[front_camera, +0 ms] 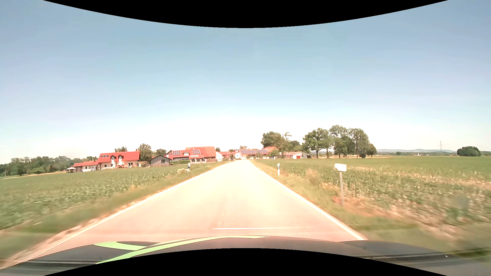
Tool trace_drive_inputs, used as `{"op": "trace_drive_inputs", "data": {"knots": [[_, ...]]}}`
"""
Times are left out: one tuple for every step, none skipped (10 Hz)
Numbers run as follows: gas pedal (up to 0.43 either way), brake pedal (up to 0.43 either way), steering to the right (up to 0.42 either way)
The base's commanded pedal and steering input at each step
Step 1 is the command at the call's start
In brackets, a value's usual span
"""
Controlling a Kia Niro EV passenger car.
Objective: Follow the waypoints while adhering to traffic rules and regulations
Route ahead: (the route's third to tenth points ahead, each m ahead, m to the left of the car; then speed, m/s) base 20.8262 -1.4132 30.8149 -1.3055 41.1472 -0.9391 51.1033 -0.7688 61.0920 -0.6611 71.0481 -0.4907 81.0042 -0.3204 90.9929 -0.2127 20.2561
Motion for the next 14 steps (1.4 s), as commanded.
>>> {"op": "trace_drive_inputs", "data": {"knots": [[0.067, 0.000, 0.001], [0.067, 0.000, 0.001], [0.067, 0.000, 0.001], [0.067, 0.000, 0.000], [0.067, 0.000, 0.000], [0.059, 0.000, 0.000], [0.039, 0.000, 0.000], [0.028, 0.000, 0.000], [0.020, 0.000, 0.000], [0.000, 0.000, -0.002], [0.000, 0.000, -0.002], [0.000, 0.000, -0.002], [0.000, 0.000, -0.002], [0.000, 0.000, -0.002]]}}
